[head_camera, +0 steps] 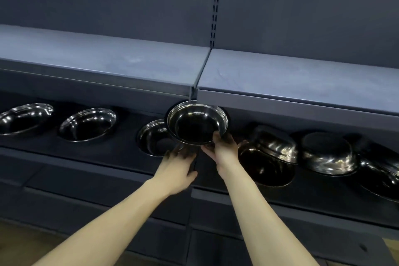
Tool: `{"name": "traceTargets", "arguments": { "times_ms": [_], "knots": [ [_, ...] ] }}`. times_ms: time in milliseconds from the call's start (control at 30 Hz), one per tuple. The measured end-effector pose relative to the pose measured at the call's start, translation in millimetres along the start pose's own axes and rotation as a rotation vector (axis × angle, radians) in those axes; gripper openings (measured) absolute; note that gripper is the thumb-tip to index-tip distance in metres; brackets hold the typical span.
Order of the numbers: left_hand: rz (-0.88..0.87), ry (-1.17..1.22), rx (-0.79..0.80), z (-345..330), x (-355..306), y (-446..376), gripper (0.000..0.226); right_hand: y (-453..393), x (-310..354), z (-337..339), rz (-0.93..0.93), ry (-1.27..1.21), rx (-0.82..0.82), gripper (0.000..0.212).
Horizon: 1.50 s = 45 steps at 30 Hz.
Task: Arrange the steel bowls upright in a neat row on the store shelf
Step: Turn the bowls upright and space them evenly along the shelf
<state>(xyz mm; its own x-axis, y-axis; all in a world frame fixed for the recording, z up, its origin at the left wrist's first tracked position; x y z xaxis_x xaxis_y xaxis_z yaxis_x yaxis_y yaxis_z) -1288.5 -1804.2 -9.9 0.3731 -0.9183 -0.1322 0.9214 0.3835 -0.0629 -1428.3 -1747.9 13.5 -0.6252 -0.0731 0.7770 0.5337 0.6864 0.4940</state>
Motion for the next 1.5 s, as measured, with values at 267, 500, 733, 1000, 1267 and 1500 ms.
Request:
{"name": "traceTargets", "arguments": {
  "times_ms": [267, 500, 733, 1000, 1267, 1500],
  "knots": [
    [0.106, -0.036, -0.05, 15.9, 64.0, 53.8, 0.062, -11.2, -34.9, -59.3, -0.121, -0.015, -0.035, 0.037],
    [0.221, -0.042, -0.082, 24.9, 116.6, 80.8, 0.065, -18.6, -58.9, -84.7, -0.122, 0.049, -0.132, 0.035],
    [0.18, -0.022, -0.141, 32.7, 138.3, 78.6, 0.071, -29.3, -74.4, -93.1, -0.026, 0.406, -0.391, 0.034],
    [0.053, 0.045, -0.129, 28.2, 116.0, 53.6, 0.064, -33.3, -84.9, -76.6, -0.025, 0.46, -0.408, 0.048],
    [-0.074, 0.011, -0.049, 22.6, 63.3, 6.9, 0.065, -29.7, -57.1, -17.7, 0.045, 0.348, -0.387, 0.022],
    [-0.12, 0.038, 0.022, 7.8, -5.9, -41.9, 0.067, -16.8, -7.3, 52.3, 0.212, 0.47, -0.512, 0.018]
  ]
}}
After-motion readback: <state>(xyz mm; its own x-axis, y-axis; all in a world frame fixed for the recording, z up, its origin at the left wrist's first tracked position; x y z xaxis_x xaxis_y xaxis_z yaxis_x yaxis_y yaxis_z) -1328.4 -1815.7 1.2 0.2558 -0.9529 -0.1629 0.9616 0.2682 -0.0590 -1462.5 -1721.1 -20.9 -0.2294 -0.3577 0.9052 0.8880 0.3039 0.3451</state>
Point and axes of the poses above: each hand's wrist, its own y-axis away from the middle knuckle, its own z-axis out of the back of the hand, x = y × z, the point moved 3 cm from there along -y, towards the middle knuckle, and after that the axes turned 14 degrees about -z, right-handed, at the moved point
